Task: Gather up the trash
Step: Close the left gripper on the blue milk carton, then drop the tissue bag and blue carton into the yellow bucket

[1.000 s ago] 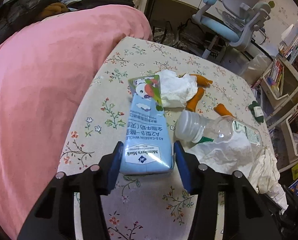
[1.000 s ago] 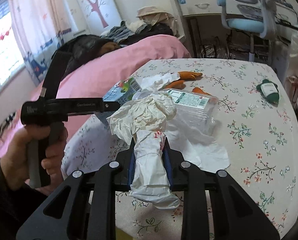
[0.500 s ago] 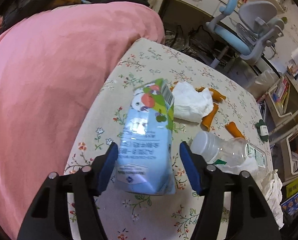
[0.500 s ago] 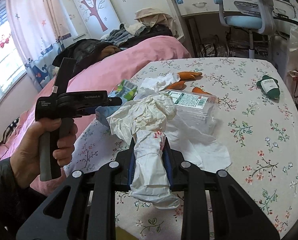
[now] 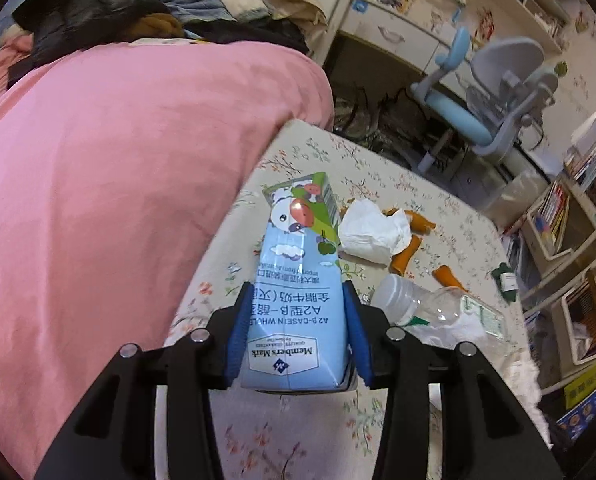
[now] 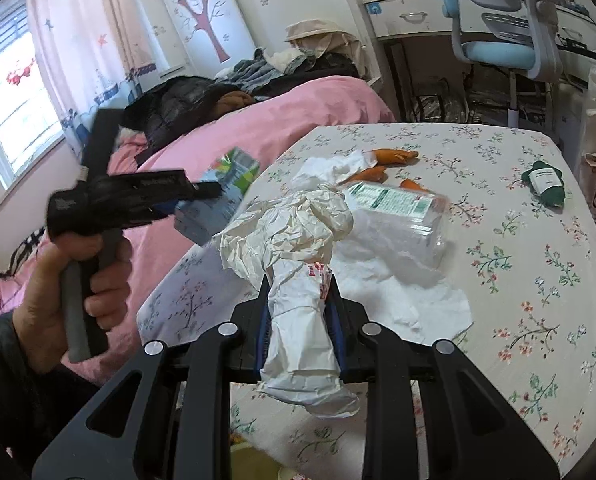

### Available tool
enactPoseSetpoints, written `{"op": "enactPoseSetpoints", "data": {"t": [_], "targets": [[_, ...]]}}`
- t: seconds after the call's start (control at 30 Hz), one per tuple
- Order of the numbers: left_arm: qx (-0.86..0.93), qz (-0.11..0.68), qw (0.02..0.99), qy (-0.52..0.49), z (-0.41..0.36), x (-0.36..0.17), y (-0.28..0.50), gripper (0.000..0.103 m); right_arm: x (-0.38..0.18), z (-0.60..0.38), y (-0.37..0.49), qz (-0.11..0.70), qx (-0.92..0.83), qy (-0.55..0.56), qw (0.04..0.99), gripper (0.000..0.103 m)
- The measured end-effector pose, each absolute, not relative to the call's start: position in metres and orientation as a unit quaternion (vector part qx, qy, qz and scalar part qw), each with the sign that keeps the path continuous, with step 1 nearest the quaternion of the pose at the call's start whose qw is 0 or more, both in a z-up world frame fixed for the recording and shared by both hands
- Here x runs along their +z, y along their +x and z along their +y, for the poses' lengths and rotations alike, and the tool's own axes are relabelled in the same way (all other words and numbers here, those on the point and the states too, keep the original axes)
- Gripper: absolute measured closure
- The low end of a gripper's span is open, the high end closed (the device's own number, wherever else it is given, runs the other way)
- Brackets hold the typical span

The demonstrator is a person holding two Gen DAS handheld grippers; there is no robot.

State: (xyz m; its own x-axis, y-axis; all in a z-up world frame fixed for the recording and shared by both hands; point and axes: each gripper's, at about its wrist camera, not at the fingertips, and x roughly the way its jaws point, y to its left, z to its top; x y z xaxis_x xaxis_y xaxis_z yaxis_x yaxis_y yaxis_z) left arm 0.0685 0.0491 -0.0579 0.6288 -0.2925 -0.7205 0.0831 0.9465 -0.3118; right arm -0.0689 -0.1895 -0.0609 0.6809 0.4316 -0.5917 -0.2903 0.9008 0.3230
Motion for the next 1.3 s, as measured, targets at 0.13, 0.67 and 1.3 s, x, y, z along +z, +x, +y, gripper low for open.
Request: {"op": "enactPoseSetpoints", "data": {"t": [0.13, 0.67, 1.3], "targets": [[-0.105, 0.405, 0.899, -0.133, 0.058, -0.048, 0.048, 0.060, -0.056, -0.178, -0.084, 0.343, 0.205, 0.080, 0.913, 0.079], [-0.123, 0.393, 0.899, -0.151, 0.077, -0.041, -0.026, 0.060, -0.090, -0.132, -0.192, 0.432, 0.256, 0.061, 0.863, 0.079], [-0.166, 0.409, 0.891, -0.106, 0.063, -0.055, -0.094, 0.060, -0.111, -0.139, -0.222, 0.476, 0.209, 0.091, 0.850, 0.046]]}}
